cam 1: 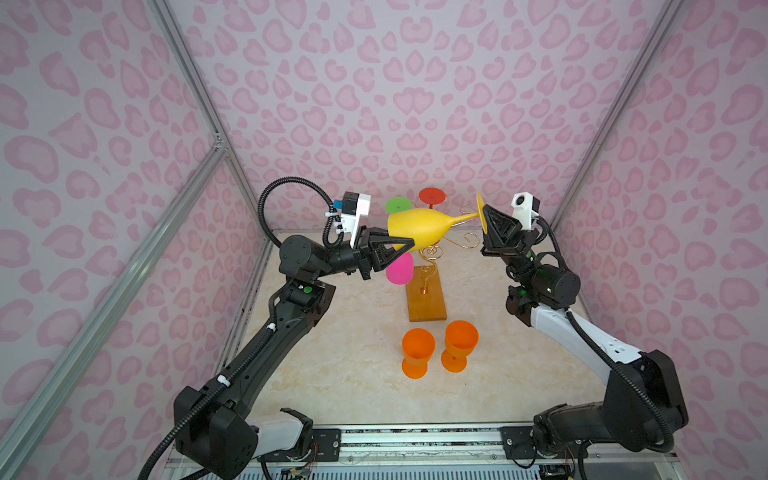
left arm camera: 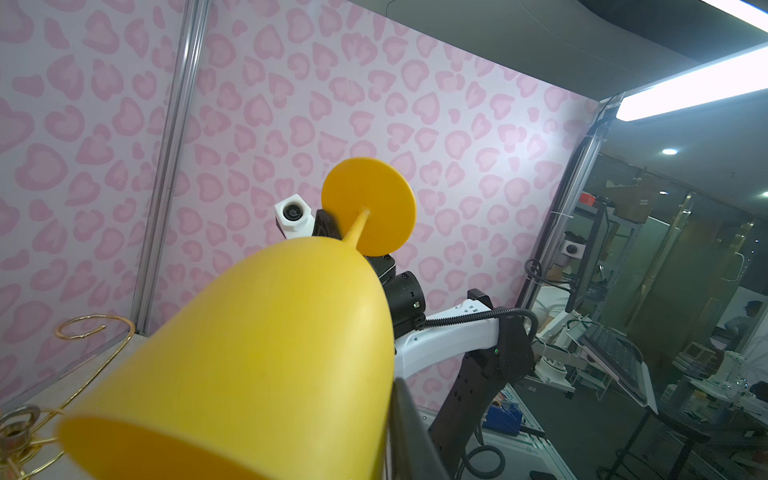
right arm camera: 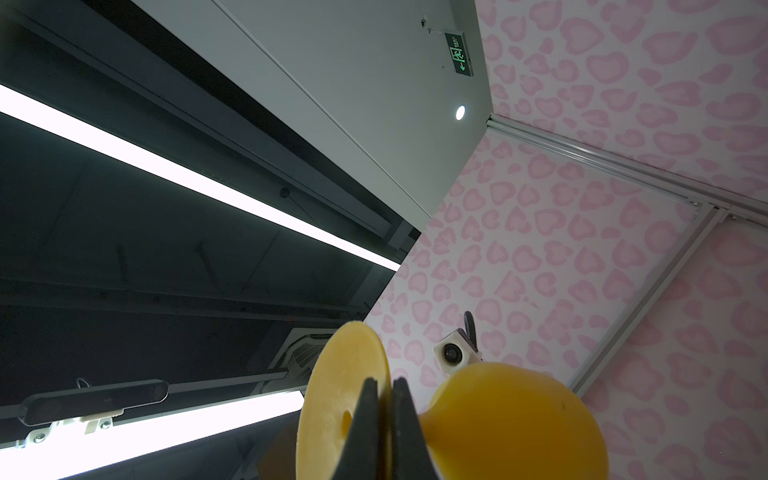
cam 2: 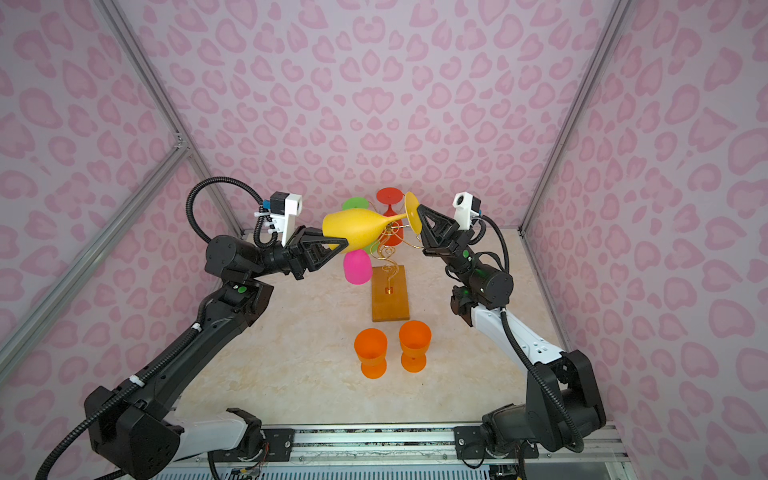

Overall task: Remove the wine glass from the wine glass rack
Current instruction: 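Bring the yellow glass toward the left gripper while the left gripper grasps its bowl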

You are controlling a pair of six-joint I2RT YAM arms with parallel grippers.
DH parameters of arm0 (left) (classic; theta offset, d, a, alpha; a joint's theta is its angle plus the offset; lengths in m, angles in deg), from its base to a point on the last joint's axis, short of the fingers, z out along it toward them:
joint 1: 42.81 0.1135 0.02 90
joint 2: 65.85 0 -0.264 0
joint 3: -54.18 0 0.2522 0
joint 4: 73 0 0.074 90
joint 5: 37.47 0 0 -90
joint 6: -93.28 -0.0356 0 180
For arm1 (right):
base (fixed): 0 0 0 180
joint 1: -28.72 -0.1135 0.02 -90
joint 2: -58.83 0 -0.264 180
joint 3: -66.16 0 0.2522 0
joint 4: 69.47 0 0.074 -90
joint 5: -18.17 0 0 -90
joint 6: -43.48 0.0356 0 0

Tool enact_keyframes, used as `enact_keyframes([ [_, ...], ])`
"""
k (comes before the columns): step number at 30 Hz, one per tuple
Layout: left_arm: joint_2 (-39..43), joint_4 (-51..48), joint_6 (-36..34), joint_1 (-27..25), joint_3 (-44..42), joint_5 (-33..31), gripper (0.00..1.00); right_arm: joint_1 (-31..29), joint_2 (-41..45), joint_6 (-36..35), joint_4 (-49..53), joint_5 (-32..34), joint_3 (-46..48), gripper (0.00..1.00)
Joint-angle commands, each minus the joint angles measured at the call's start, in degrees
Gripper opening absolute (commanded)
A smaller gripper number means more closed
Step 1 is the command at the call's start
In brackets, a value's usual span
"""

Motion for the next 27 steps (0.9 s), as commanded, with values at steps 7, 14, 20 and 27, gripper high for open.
enact_keyframes([
  [7,2.02,2.28,0.65,0.04,-0.45,-1.10,0.02,-0.10,-1.54,-1.33,-2.05,-1.32,0.46,0.00],
  [14,3.60,1.83,0.55,0.08,-0.44,-0.56,0.02,0.38,-3.06,-1.15,-2.08,-1.79,-0.75,0.12],
  [20,5.83,-0.92,-1.42,0.09,-0.29,-0.02,0.02,1.73,-3.73,-1.59,-2.12,-2.54,-1.04,0.31],
  [27,9.57,-10.49,-7.13,0.10,0.15,0.55,0.02,4.25,-3.12,-2.36,-1.62,-3.57,-0.44,0.51],
])
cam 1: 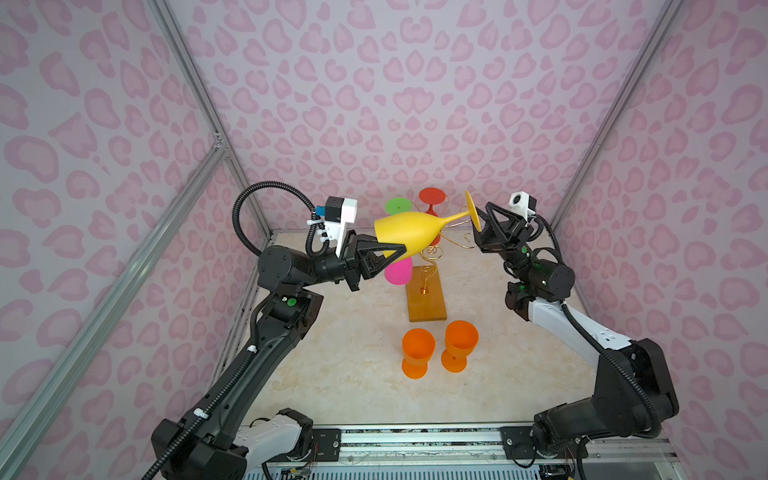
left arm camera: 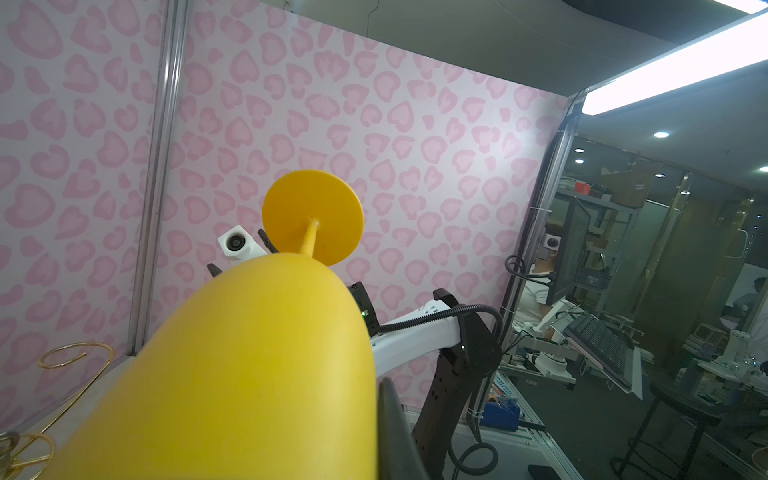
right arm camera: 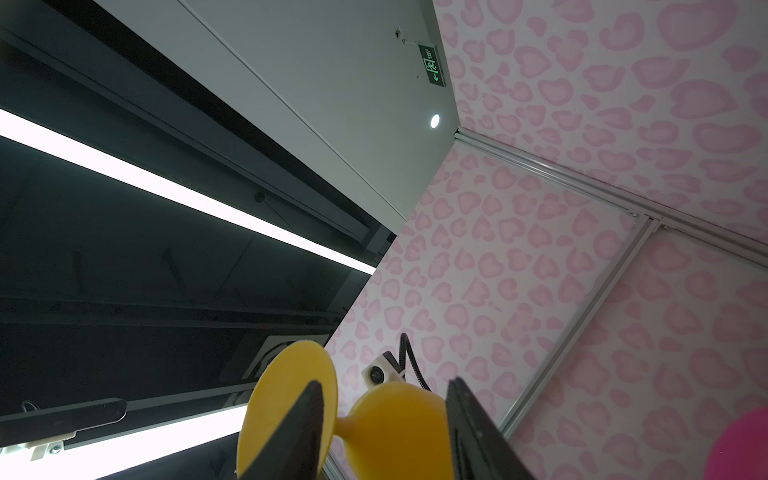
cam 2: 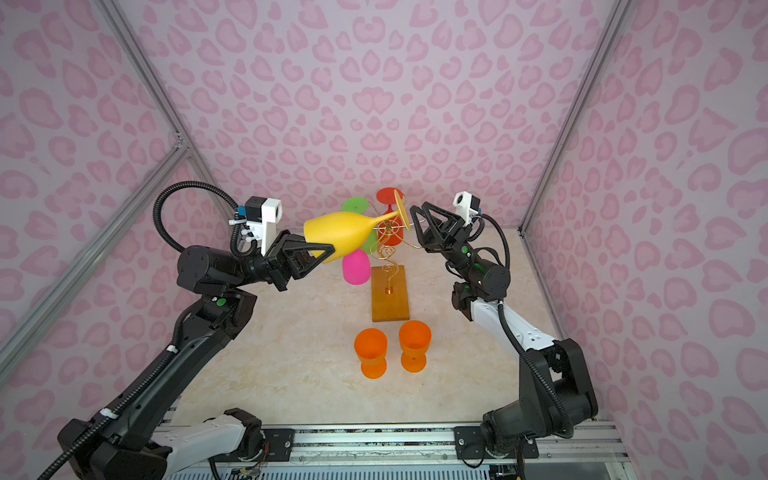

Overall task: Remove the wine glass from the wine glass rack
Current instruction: 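Open the right gripper and withdraw it while the left gripper carries the glass down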

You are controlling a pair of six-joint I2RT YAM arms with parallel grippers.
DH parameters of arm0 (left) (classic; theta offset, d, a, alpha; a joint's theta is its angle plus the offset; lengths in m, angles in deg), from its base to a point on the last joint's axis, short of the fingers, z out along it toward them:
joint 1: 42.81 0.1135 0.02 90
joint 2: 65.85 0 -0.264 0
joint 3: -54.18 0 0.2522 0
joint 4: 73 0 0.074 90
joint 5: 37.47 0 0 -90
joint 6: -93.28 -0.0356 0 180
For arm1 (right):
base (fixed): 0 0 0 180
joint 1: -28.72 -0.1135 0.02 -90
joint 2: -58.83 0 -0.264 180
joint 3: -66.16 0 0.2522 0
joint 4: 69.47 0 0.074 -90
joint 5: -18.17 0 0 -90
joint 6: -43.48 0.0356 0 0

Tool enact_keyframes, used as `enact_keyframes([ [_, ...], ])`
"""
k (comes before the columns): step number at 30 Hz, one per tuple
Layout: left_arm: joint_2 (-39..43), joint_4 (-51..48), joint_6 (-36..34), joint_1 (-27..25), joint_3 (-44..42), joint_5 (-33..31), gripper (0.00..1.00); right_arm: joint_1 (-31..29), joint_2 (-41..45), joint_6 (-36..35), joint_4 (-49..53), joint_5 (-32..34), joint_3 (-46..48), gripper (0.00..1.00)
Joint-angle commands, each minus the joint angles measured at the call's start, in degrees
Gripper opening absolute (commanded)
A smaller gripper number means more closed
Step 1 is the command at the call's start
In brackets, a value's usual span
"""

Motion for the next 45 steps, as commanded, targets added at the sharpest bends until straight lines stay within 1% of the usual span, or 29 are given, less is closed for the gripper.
enact_keyframes([
  [1,2.29,-8.47,-6.11,0.00,0.65,-0.33,0.02,0.97,0.61,-1.63,-0.63,-1.49,0.42,0.51],
  [3,4.21,-15.59,-9.58,0.01,0.61,-2.13,0.02,1.74,1.70,-3.94,2.42,-2.49,0.77,0.52],
  [5,6.27,-22.60,-12.94,0.00,0.42,-3.83,0.02,2.39,3.47,-7.74,7.60,-3.89,0.91,0.53],
  [8,10.20,-34.42,-17.85,0.03,0.28,-7.04,0.02,3.25,6.88,-16.37,18.93,-5.94,0.70,0.53],
  [10,12.71,-41.73,-20.78,0.04,0.23,-9.53,0.02,3.48,9.76,-25.06,30.53,-7.00,-0.50,0.53],
  [11,13.77,-45.41,-21.94,0.04,0.47,-10.62,0.02,3.50,11.29,-30.33,37.87,-7.09,-1.50,0.53],
  [14,16.21,-54.54,-24.75,0.03,1.69,-13.66,0.02,3.44,15.11,-45.47,57.44,-4.87,-5.08,0.54],
  [16,17.45,-59.94,-26.59,0.05,2.54,-14.84,0.02,3.49,16.64,-52.56,67.35,-2.78,-7.30,0.54],
  [18,18.33,-64.72,-28.35,0.06,2.95,-16.71,0.02,3.62,17.40,-56.89,73.19,-1.05,-8.76,0.54],
  [20,18.80,-69.51,-30.08,0.03,3.22,-18.88,0.02,3.89,17.56,-58.68,75.81,-0.41,-9.40,0.54],
  [23,18.98,-74.97,-32.05,0.05,3.22,-21.57,0.02,4.42,17.21,-58.72,76.41,-0.75,-9.42,0.54],
  [29,17.58,-82.67,-35.80,0.05,1.55,-25.13,0.02,4.80,16.42,-59.70,78.04,-0.85,-10.06,0.54],
  [33,17.28,-86.07,-37.27,-0.03,-0.57,-27.67,0.02,4.81,16.11,-59.97,78.48,-0.67,-10.35,0.54],
  [38,15.61,-90.22,-39.84,-0.07,-2.20,-33.57,0.02,4.91,15.17,-61.59,81.01,0.10,-11.56,0.54],
  [45,9.47,-91.46,-38.50,-2.01,-3.80,-40.41,0.02,4.92,14.09,-62.19,81.86,0.56,-11.74,0.54],
])
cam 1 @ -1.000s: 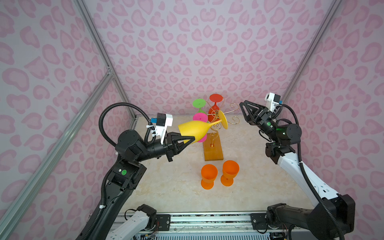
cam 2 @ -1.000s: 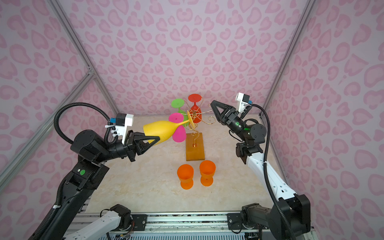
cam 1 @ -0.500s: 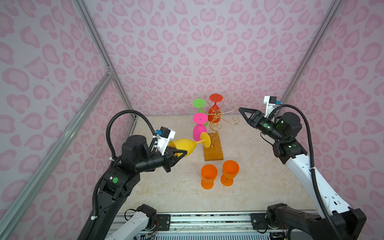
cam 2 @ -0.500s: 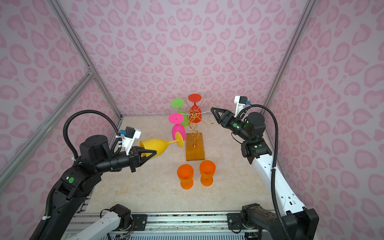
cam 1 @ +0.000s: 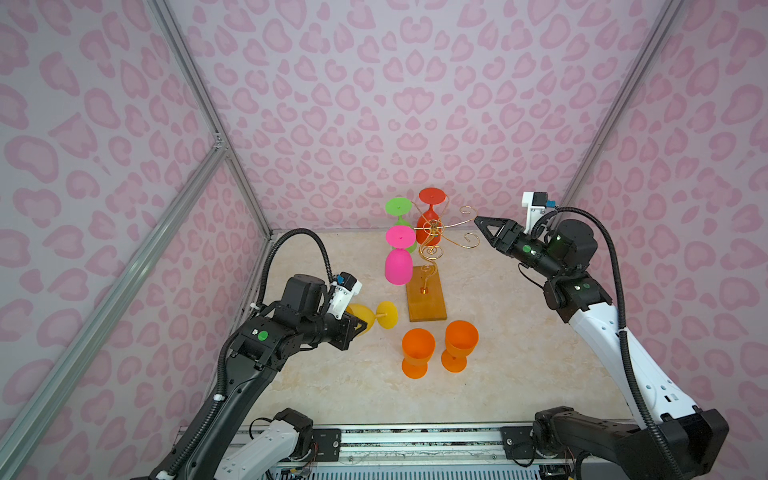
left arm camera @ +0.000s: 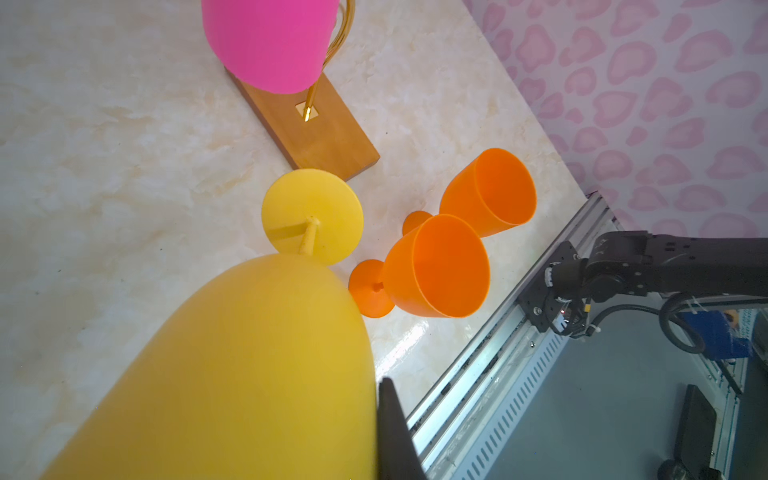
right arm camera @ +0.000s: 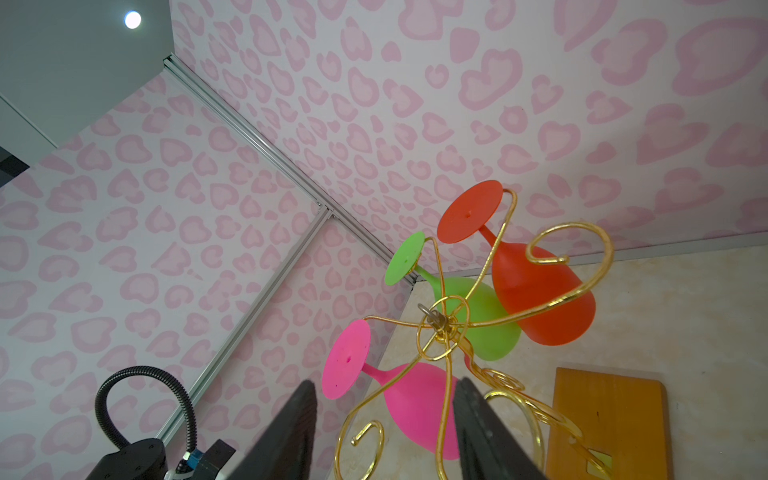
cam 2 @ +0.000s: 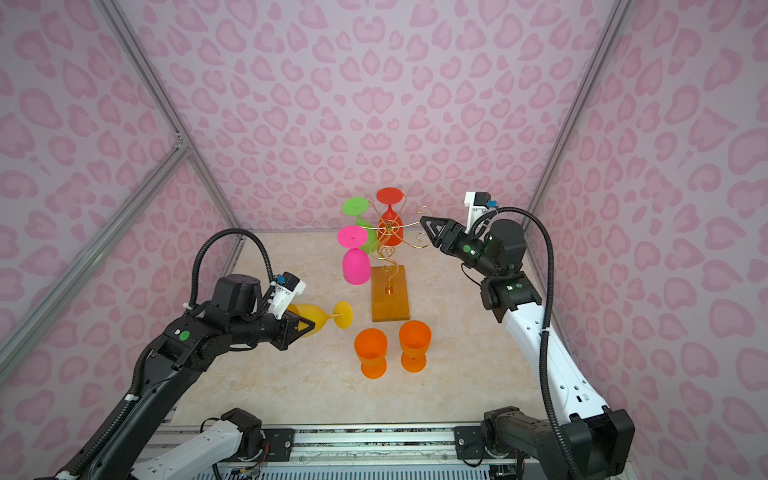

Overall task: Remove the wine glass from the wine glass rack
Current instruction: 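Open the right gripper and withdraw it while the left gripper carries the glass down, then lower the yellow glass upright beside the orange glasses with the left gripper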

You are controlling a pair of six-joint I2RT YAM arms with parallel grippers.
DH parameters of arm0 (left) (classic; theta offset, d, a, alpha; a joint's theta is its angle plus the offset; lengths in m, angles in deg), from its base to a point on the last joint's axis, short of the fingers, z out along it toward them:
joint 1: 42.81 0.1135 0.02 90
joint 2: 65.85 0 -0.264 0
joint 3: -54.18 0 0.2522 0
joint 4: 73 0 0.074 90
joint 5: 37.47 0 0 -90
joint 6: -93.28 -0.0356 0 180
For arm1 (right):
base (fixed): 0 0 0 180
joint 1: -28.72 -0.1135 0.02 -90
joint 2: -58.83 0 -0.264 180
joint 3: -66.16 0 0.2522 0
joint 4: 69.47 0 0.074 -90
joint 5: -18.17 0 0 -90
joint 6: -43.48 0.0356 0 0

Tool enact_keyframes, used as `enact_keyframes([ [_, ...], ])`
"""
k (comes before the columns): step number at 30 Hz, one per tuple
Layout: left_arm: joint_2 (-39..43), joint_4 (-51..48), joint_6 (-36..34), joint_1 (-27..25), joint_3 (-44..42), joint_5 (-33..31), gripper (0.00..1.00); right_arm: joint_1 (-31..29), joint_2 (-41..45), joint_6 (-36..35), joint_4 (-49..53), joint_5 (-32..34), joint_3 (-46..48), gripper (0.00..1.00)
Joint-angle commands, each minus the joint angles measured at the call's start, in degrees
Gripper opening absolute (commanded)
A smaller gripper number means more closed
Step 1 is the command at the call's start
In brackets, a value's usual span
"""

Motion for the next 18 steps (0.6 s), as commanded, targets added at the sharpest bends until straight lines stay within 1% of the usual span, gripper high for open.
enact_keyframes([
  [1,-2.52,-0.91,0.04,-1.31,-0.40,-5.53,0.02,0.12,-0.34,-1.34,0.85,0.51,-0.07,0.53],
  [5,-7.10,-2.07,-0.03,-4.66,0.43,-9.94,0.02,0.09,-0.17,-2.81,2.58,1.32,-0.33,0.53],
  [8,-10.18,-3.06,0.13,-7.31,1.37,-11.75,0.02,0.23,-0.07,-3.49,3.70,1.83,-0.30,0.53],
  [18,-18.41,-10.39,1.96,-12.88,5.81,-18.90,0.02,0.94,0.10,-3.66,4.30,2.38,0.61,0.53],
])
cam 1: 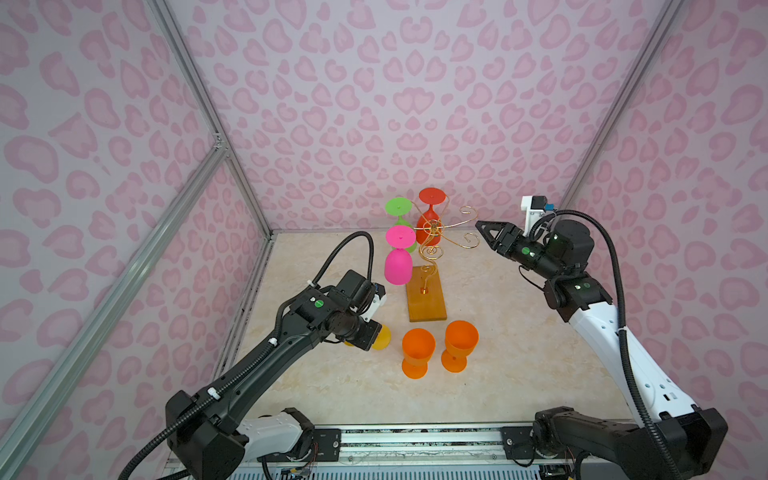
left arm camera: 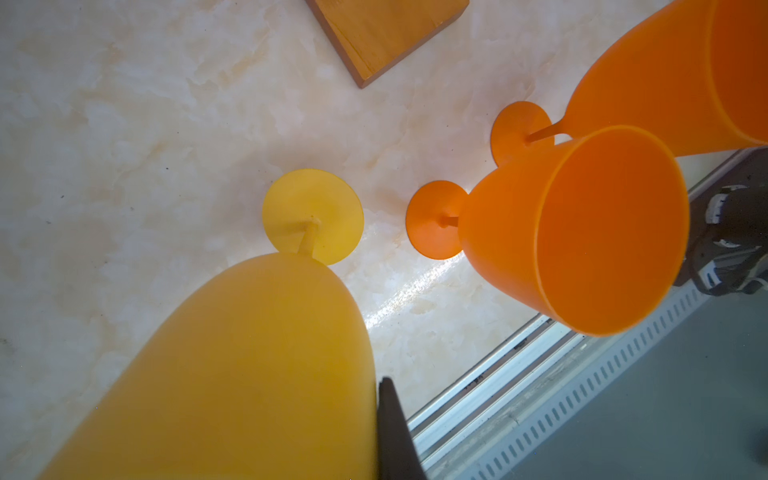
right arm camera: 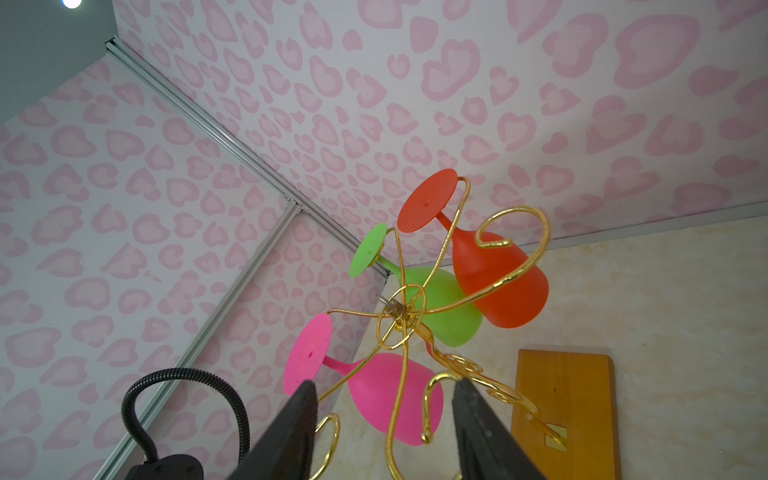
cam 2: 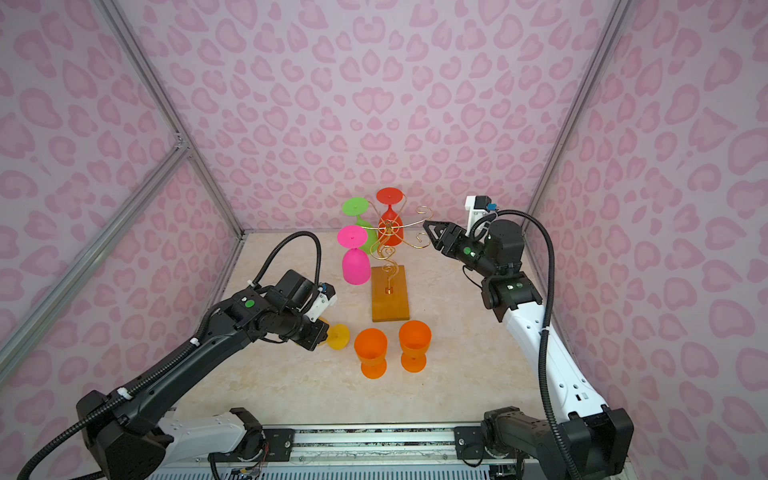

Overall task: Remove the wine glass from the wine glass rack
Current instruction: 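Lower the yellow glass upright beside the orange glasses with the left gripper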

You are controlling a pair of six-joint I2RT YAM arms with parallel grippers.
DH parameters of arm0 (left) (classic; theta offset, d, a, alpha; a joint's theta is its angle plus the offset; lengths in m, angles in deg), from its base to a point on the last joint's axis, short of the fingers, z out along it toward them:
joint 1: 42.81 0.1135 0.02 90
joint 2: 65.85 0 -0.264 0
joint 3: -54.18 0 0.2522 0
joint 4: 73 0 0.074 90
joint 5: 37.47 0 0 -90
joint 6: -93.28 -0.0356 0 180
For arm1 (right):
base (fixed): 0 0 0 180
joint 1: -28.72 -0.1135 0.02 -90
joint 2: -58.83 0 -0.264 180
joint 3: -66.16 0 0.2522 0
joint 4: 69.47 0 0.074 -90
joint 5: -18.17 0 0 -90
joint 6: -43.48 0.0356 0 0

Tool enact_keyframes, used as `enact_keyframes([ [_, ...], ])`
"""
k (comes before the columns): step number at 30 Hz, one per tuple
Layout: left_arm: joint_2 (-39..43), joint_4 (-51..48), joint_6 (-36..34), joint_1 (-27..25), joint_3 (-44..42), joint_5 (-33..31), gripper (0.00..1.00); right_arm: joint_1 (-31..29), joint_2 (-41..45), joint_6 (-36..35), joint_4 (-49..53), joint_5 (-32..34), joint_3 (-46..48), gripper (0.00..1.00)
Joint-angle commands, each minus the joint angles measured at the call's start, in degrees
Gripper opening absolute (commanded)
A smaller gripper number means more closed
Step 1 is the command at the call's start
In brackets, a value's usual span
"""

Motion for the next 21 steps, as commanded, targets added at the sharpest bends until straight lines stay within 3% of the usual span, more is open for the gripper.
enact_keyframes([
  [1,-1.69,-3.46,1.17,-1.06,1.42,-3.05,0.02,0.25,0.23,-0.59,-0.15,0.09,0.43,0.53],
  [16,-9.15,-4.39,1.87,-4.14,2.72,-3.40,0.02,1.89,1.25,0.28,0.33,0.72,2.11,0.53],
  [21,-10.73,-4.90,1.80,-4.41,3.23,-3.48,0.09,2.08,1.25,0.46,0.23,0.70,2.45,0.53],
])
